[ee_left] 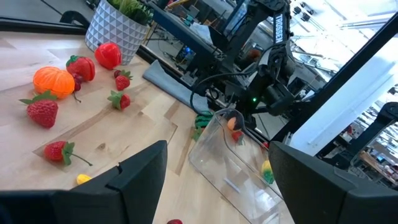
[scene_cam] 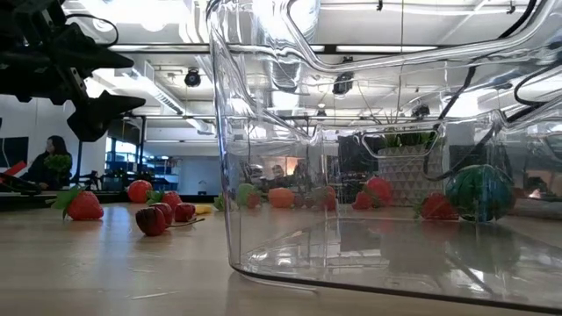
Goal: Pick and placing Produce into tupperware
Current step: Put the pink peach into the transparent basket
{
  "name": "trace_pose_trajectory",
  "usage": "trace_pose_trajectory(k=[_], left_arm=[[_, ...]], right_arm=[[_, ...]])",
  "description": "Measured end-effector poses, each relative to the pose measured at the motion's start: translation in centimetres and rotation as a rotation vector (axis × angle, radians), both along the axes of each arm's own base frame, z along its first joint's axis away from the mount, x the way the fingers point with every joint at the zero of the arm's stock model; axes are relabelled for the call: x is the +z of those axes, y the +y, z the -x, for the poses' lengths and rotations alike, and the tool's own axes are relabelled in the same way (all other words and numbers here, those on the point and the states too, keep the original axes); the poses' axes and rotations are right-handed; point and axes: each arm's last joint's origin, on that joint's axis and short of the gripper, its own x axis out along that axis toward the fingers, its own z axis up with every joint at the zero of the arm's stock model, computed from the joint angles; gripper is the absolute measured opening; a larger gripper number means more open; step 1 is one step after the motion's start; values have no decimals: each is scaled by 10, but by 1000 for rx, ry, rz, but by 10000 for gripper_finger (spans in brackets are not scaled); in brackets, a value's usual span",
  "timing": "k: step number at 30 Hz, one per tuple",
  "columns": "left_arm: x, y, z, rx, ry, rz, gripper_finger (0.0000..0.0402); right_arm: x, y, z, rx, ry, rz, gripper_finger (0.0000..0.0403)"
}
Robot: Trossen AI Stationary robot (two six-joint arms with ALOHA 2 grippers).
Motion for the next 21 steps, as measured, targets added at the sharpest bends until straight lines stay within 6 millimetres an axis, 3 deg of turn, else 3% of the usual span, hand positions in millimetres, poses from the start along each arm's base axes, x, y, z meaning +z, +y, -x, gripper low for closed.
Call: trace_pose_trajectory(k=[6,21], left_arm=[[0,0,0,0,0,0,267],[0,0,0,0,0,0,267]], right_arm=[[-1,0,0,84,-18,-30,308],[-4,2,-3,105,-55,-48,306]])
